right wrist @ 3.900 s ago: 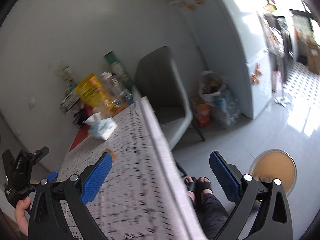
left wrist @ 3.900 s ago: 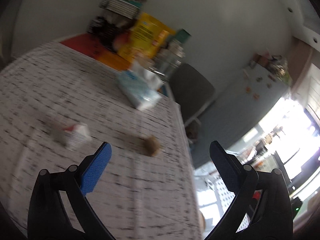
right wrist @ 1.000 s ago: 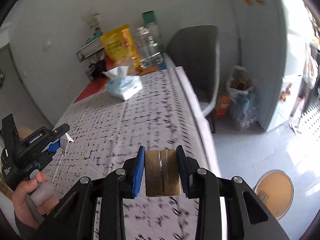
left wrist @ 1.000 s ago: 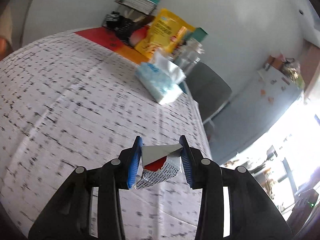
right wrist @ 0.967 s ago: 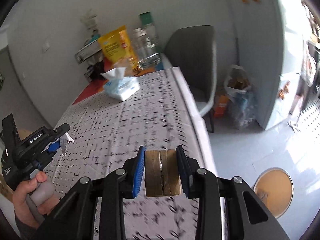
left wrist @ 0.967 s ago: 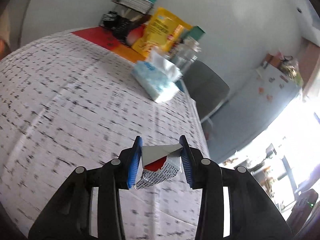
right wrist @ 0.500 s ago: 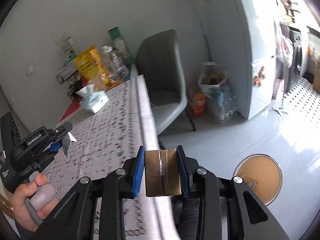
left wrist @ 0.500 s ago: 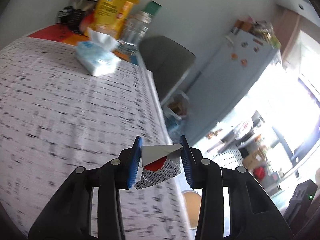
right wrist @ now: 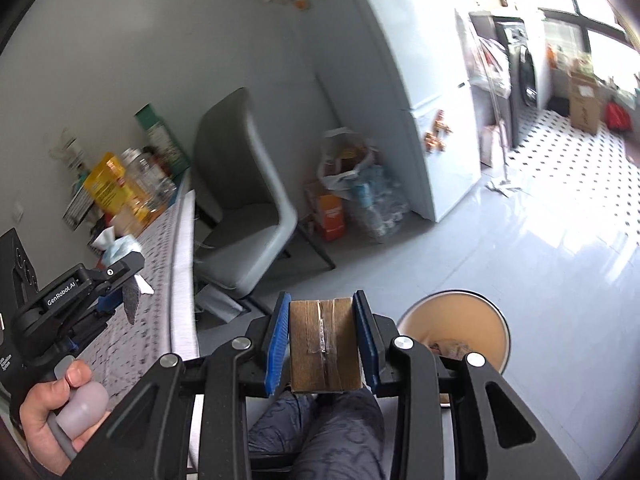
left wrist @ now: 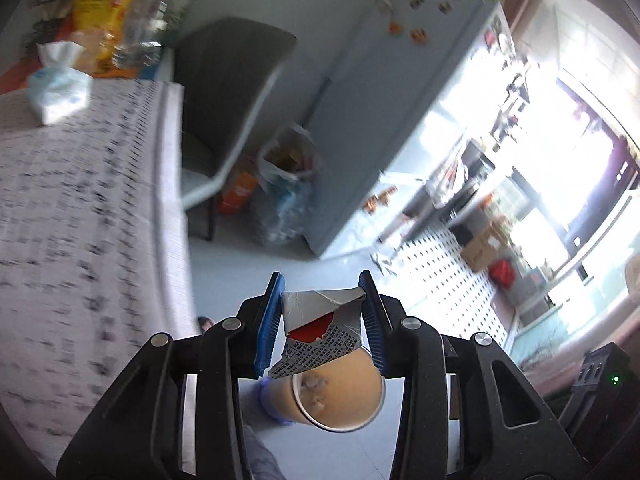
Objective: Collect trash
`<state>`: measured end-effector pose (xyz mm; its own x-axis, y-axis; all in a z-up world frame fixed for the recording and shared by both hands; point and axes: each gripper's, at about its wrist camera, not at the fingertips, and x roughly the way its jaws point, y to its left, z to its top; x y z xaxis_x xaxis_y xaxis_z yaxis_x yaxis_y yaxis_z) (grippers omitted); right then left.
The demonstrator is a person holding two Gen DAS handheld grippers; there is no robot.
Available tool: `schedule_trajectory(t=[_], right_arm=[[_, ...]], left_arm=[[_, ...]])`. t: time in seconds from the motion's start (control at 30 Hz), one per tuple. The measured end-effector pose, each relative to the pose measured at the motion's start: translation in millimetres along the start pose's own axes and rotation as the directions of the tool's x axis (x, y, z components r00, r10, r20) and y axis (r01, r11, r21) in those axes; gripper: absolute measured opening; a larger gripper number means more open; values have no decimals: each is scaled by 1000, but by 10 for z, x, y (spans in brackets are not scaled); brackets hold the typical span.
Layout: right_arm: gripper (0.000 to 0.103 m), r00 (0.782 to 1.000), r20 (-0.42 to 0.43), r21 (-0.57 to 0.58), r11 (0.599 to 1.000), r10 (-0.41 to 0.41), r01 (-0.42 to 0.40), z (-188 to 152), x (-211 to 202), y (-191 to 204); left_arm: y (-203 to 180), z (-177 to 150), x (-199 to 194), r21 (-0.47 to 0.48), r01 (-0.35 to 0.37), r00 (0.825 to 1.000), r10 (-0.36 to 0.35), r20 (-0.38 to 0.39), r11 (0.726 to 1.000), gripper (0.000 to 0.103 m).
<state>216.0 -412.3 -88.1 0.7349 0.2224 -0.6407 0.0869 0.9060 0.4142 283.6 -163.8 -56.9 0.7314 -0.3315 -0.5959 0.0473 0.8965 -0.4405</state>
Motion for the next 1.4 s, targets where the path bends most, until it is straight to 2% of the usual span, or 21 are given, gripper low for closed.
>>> schedule_trajectory(t=[0.3, 0.47, 0.5, 0.53, 0.57, 0.6, 0.73, 1.03, 1.13, 1.2, 1.23, 1.27, 1.33, 1.4], right_arm=[[32, 995, -52, 111, 990, -79, 85, -91, 288, -736], [34, 991, -81, 145, 982, -107, 118, -140, 567, -978], [37, 992, -68, 139, 983, -110, 118, -144, 642, -1019], [47, 993, -57, 128, 985, -108, 114, -146, 704, -1029], [70, 990, -51, 120, 983, -132, 138, -162, 769, -1067], [75, 984, -58, 125, 976, -171, 177, -165, 844, -1128], [74, 983, -71, 206, 962, -167, 178, -239, 873, -1362], [74, 981, -37, 300, 934, -191, 194, -368, 433, -1709], [74, 977, -14, 322, 924, -214, 207, -366, 219, -1803], [74, 974, 0, 333, 919, -226, 213, -371, 113, -1854], [74, 973, 7, 338, 916, -231, 215, -378, 69, -1876], [74, 972, 12, 344, 913, -235, 217, -392, 31, -1900], [74, 971, 15, 354, 909, -239, 218, -424, -16, -1935], [75, 971, 7, 362, 906, -238, 219, -465, -15, -1944]], left_arm=[[-393, -86, 603, 57, 49, 995, -44, -85, 997, 38], [-421, -108, 835, 45, 67, 991, -61, -122, 997, 38], [-433, -121, 884, 45, 71, 989, -65, -132, 996, 38], [-446, -133, 913, 46, 75, 988, -68, -140, 996, 38], [-480, -162, 964, 50, 85, 985, -76, -153, 995, 38], [-510, -192, 991, 55, 91, 984, -82, -160, 994, 38], [-643, -300, 1128, 79, 118, 974, -100, -201, 990, 38], [-1015, -638, 1597, 84, 195, 927, -156, -341, 977, 38], [-1105, -704, 1780, 65, 228, 899, -185, -397, 971, 39], [-1131, -703, 1894, 38, 251, 880, -212, -424, 967, 50], [-1132, -704, 1921, 23, 261, 875, -227, -428, 965, 65], [-1128, -709, 1949, -5, 281, 866, -256, -430, 960, 74], [-1109, -708, 1966, -26, 295, 858, -277, -432, 955, 78], [-1059, -710, 1955, -36, 290, 860, -277, -429, 956, 81]])
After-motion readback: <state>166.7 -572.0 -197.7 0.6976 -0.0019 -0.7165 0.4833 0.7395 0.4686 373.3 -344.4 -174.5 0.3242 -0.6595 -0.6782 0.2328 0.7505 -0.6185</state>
